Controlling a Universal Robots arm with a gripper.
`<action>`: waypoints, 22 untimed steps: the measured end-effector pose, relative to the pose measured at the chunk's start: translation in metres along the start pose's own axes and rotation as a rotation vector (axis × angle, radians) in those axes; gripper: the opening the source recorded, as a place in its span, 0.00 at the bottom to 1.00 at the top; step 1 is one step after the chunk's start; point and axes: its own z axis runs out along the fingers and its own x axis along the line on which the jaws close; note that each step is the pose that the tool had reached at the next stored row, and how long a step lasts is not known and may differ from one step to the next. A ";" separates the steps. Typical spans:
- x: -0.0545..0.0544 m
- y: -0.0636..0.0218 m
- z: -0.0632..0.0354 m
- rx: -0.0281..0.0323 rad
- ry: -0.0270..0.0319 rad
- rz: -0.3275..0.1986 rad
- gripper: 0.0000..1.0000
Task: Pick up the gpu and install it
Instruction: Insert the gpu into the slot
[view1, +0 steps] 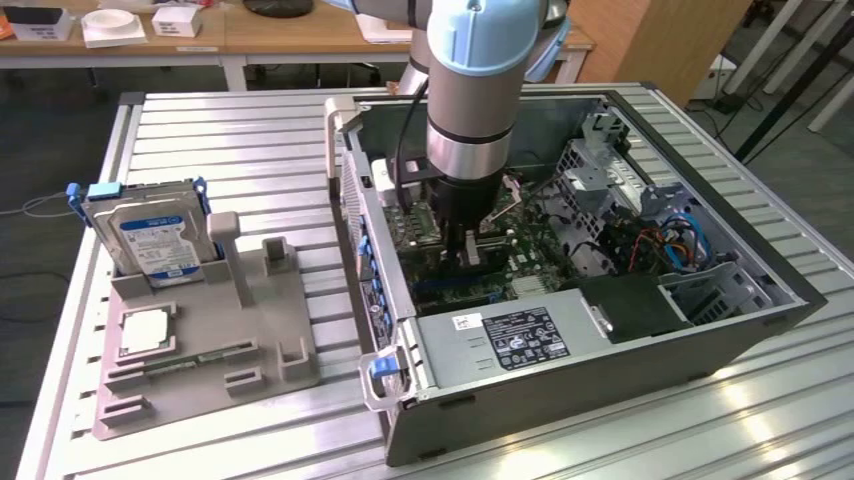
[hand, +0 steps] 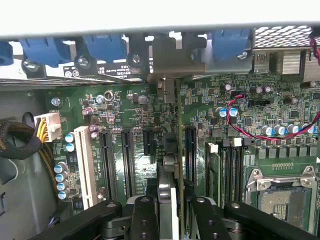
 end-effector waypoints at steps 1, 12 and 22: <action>0.000 0.0001 0.0008 0.0000 0.0001 0.000 0.29; 0.000 0.0003 0.0028 0.0001 -0.0002 0.000 0.29; 0.000 0.0003 0.0028 -0.0001 0.0000 0.000 0.29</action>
